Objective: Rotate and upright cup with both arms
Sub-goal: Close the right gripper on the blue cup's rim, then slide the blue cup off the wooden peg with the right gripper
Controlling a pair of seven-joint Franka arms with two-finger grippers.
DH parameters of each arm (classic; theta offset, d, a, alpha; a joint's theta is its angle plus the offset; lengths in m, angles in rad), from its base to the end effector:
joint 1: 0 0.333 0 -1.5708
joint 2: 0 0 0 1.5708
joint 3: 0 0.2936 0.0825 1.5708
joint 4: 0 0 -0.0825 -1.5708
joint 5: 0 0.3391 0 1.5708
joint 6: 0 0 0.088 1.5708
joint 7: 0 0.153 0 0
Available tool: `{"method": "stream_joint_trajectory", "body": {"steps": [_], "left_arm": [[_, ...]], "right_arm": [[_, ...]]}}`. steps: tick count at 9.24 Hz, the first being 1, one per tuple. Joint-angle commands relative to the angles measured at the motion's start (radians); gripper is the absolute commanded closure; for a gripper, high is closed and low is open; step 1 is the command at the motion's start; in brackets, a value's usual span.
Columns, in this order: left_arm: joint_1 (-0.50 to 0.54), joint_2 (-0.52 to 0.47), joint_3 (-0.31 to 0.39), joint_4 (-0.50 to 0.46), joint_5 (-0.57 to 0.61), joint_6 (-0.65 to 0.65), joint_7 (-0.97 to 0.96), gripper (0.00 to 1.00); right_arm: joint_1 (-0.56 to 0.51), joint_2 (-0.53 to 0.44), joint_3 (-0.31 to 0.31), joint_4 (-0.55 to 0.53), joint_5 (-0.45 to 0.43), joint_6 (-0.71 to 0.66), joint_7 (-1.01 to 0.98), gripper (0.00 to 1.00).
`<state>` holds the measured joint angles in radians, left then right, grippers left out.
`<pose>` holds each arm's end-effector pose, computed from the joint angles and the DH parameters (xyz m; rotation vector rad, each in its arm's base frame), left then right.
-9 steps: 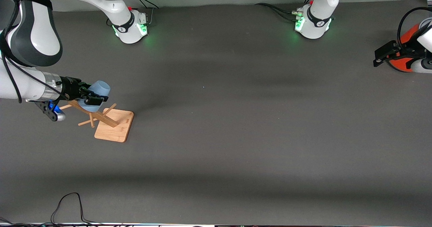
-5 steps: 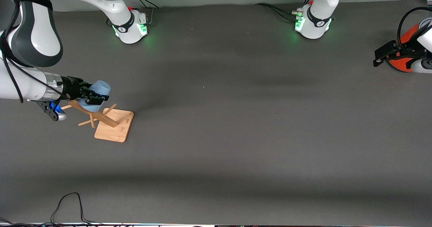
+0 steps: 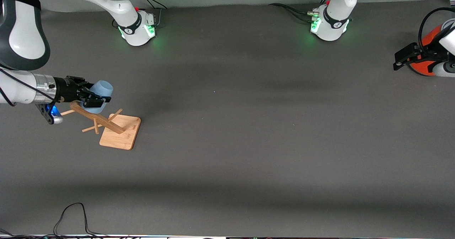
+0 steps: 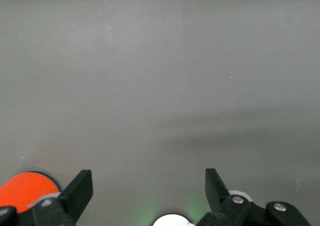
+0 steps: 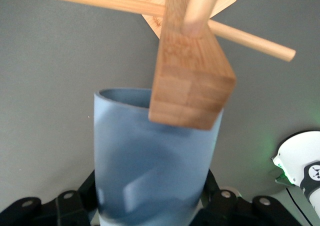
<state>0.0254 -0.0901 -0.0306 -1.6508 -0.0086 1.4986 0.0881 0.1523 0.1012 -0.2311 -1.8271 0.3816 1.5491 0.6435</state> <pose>0.4723 -0.0044 0.5606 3.1283 -0.1463 -0.0969 0.4902 0.0215 0.4111 -2.6118 1.0898 0.6589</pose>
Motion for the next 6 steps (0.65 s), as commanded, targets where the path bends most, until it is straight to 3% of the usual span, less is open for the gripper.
{"method": "stream_joint_trajectory", "body": {"steps": [1,6], "left_arm": [[-0.002,-0.017,-0.003,-0.011,0.015,-0.006,0.007,0.00],[-0.001,-0.023,-0.006,-0.011,0.027,-0.014,-0.002,0.00]], "right_arm": [[0.003,-0.017,-0.004,0.040,0.046,-0.061,0.054,0.60],[0.033,-0.020,0.012,0.092,0.121,-0.078,0.168,0.60]]}}
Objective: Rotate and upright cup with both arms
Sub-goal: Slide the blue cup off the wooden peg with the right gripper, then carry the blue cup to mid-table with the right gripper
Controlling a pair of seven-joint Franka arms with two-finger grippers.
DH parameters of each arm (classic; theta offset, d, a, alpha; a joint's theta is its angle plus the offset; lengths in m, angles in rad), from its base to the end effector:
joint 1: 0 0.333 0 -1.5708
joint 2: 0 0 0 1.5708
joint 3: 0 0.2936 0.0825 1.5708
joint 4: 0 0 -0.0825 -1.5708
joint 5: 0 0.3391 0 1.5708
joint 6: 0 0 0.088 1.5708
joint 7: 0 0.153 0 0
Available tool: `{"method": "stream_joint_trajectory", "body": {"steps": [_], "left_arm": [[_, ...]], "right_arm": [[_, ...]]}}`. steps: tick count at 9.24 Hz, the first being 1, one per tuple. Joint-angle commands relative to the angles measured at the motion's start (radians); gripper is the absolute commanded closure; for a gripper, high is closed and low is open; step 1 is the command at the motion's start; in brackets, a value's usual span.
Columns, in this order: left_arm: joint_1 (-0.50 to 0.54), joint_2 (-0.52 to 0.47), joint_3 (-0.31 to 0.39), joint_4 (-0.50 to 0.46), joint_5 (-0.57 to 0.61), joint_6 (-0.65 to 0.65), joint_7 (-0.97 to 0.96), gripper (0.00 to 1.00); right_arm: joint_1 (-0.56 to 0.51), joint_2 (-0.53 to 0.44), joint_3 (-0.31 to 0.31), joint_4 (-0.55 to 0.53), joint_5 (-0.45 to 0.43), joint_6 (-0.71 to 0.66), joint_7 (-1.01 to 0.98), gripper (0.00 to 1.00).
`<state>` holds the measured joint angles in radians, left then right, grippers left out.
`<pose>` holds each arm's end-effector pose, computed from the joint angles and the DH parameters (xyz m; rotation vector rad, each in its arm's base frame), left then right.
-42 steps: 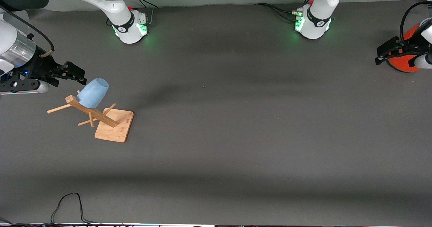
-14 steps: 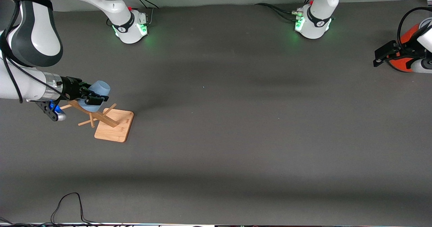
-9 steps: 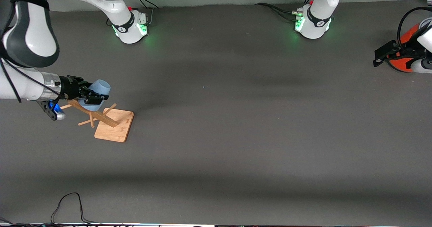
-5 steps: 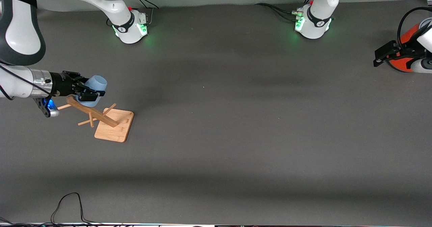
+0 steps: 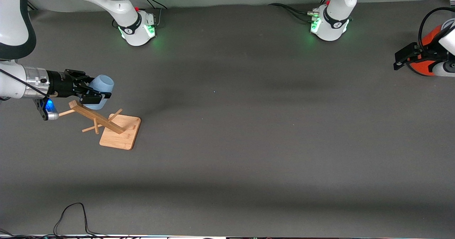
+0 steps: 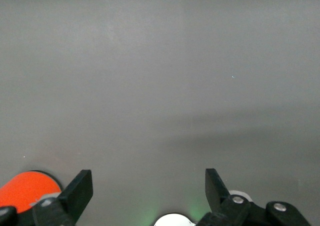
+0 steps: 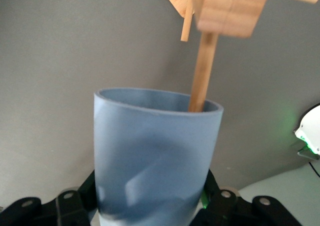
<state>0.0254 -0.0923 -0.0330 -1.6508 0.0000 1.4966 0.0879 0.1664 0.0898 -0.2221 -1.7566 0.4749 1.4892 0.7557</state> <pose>0.4715 -0.0042 0.5614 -3.1360 0.1495 0.0974 0.4941 0.0483 0.4476 -2.5013 1.1487 0.6832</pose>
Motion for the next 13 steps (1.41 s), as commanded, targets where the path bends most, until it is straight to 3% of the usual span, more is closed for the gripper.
{"method": "stream_joint_trajectory", "body": {"steps": [1,5,8,11,13], "left_arm": [[-0.001,-0.023,-0.004,-0.010,0.028,-0.013,-0.008,0.00],[-0.001,-0.021,-0.004,-0.010,0.029,-0.013,-0.008,0.00],[0.001,-0.021,0.001,-0.018,0.031,-0.004,-0.008,0.00],[0.001,-0.023,0.002,-0.032,0.031,0.008,-0.008,0.00],[-0.001,-0.023,0.001,-0.033,0.031,0.013,-0.008,0.00]], "right_arm": [[0.047,-0.019,0.001,0.023,0.043,-0.018,0.080,0.60],[0.119,-0.030,0.006,0.055,0.106,-0.009,0.175,0.60],[0.284,-0.003,0.006,0.071,0.107,0.124,0.212,0.60],[0.483,0.166,0.004,0.130,0.065,0.377,0.218,0.60],[0.592,0.375,0.004,0.306,0.036,0.463,0.234,0.60]]}}
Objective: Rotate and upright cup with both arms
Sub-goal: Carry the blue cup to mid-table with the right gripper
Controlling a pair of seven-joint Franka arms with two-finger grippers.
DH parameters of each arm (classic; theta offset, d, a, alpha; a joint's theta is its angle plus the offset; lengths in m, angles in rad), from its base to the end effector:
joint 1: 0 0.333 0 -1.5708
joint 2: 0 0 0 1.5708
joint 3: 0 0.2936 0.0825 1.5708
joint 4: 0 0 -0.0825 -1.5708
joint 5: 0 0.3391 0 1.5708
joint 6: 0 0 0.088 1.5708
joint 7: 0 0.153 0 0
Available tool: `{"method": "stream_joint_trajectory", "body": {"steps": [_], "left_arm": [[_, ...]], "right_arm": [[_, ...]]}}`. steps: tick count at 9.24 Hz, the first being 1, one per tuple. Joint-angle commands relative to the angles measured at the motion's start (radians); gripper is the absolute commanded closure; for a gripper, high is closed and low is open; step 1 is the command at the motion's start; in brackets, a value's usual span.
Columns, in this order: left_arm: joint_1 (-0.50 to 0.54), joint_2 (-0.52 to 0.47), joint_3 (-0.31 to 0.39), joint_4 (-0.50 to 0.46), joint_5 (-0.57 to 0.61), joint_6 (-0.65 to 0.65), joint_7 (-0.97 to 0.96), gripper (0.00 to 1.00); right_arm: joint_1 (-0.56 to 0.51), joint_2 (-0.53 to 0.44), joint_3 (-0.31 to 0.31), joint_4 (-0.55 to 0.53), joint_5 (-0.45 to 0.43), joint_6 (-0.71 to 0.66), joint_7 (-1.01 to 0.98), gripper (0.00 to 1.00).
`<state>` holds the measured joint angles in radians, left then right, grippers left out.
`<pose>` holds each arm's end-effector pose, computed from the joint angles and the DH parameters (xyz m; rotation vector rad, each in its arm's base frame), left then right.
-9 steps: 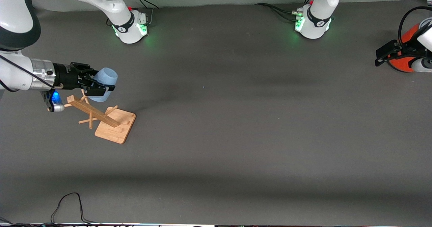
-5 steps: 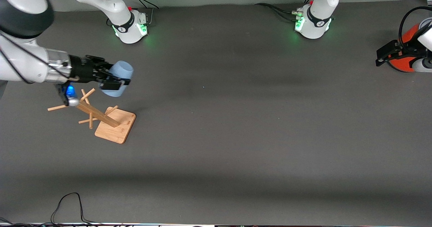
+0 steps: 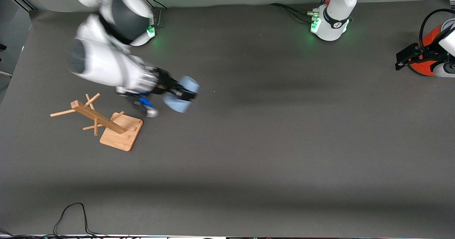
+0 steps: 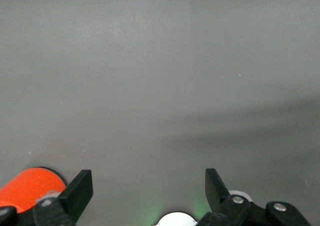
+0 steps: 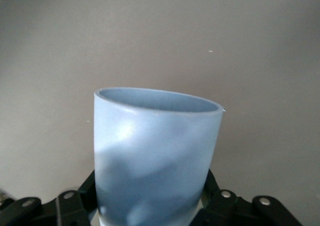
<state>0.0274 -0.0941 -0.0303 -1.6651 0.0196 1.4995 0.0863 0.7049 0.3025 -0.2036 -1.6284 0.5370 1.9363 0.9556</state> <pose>0.4705 0.0012 0.5566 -3.1171 0.1377 0.1130 0.4991 0.3501 0.4086 -2.6352 0.8684 0.3995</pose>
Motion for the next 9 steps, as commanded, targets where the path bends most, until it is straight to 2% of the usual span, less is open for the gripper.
{"method": "stream_joint_trajectory", "body": {"steps": [1,3,6,7,9], "left_arm": [[-0.003,-0.021,-0.002,-0.028,0.011,0.019,-0.007,0.00],[-0.003,-0.018,-0.003,-0.059,0.011,0.050,-0.014,0.00],[-0.003,0.031,-0.003,-0.073,0.002,0.082,-0.108,0.00],[-0.003,0.040,-0.003,-0.074,-0.001,0.091,-0.109,0.00],[-0.001,0.059,-0.003,-0.073,-0.004,0.100,-0.120,0.00]], "right_arm": [[0.091,0.263,-0.014,0.264,-0.034,0.073,0.037,0.57],[0.143,0.445,-0.014,0.390,-0.032,0.209,0.037,0.54],[0.279,0.672,-0.014,0.479,-0.035,0.511,0.040,0.55],[0.319,0.731,-0.019,0.519,-0.072,0.536,0.040,0.55],[0.353,0.773,-0.013,0.545,-0.274,0.536,0.031,0.54]]}}
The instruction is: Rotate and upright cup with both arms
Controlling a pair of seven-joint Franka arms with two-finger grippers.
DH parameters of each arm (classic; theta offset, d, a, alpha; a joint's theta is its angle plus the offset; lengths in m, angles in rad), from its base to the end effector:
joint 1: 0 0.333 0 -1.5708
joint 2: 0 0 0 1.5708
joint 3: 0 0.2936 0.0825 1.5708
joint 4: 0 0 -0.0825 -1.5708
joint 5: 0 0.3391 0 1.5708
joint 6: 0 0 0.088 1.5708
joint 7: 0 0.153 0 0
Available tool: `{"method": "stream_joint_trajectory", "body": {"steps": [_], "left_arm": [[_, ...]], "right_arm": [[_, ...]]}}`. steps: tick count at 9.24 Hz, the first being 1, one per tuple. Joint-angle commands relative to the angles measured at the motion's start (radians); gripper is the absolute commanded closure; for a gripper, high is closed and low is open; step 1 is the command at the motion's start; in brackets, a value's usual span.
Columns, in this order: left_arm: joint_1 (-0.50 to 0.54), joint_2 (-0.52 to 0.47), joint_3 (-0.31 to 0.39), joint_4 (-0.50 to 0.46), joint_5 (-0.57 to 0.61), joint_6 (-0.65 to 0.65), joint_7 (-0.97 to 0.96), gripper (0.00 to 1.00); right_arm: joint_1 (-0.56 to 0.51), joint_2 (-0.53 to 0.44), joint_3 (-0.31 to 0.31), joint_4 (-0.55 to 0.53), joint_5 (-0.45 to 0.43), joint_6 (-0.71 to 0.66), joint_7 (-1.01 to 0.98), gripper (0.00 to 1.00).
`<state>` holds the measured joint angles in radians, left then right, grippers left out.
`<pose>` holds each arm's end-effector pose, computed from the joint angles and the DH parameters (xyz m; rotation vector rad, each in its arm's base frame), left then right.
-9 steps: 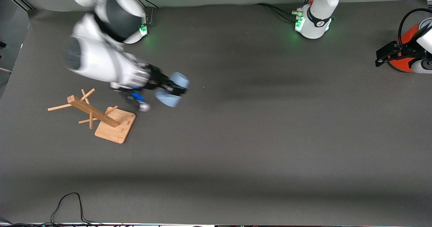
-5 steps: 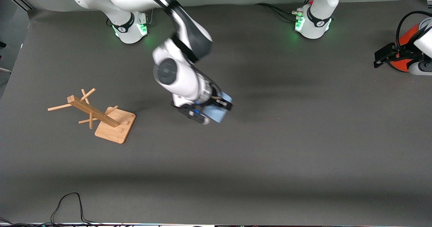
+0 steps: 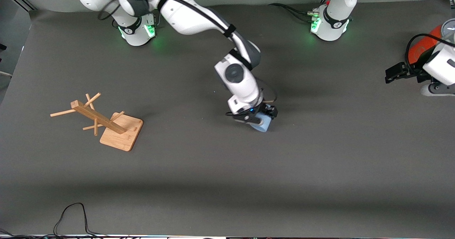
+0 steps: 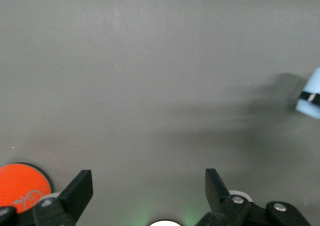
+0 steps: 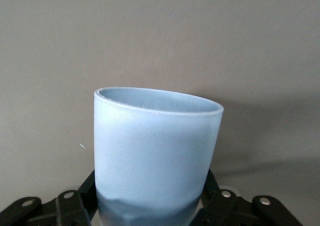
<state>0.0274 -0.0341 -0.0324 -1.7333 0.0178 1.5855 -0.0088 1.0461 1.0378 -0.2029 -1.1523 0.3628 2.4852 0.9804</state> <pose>0.4894 0.0001 0.5057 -3.1169 -0.0041 0.1772 0.4575 0.5946 0.1698 -2.7983 0.3720 -0.1548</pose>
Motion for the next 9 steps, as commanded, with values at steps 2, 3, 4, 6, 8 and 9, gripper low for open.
{"method": "stream_joint_trajectory", "body": {"steps": [2,3,4,6,8,9], "left_arm": [[-0.013,0.037,-0.003,-0.002,-0.012,0.016,-0.158,0.00],[-0.017,0.057,-0.004,0.001,-0.050,0.016,-0.275,0.00],[-0.020,0.069,-0.006,0.003,-0.067,0.016,-0.355,0.00],[-0.041,0.109,-0.009,0.026,-0.102,0.016,-0.521,0.00],[-0.087,0.196,-0.009,0.102,-0.116,0.013,-0.746,0.00],[-0.111,0.253,-0.009,0.150,-0.114,0.010,-0.860,0.00]], "right_arm": [[0.043,0.065,-0.010,0.069,-0.278,-0.022,-0.008,0.54],[0.046,0.067,-0.006,0.062,-0.310,-0.026,-0.008,0.37],[0.046,0.067,-0.006,0.060,-0.323,-0.028,-0.008,0.14],[0.049,0.053,-0.006,0.072,-0.353,-0.165,-0.009,0.00],[0.061,0.006,-0.007,0.072,-0.352,-0.291,-0.101,0.00],[0.061,-0.030,-0.007,0.066,-0.354,-0.339,-0.111,0.00]]}}
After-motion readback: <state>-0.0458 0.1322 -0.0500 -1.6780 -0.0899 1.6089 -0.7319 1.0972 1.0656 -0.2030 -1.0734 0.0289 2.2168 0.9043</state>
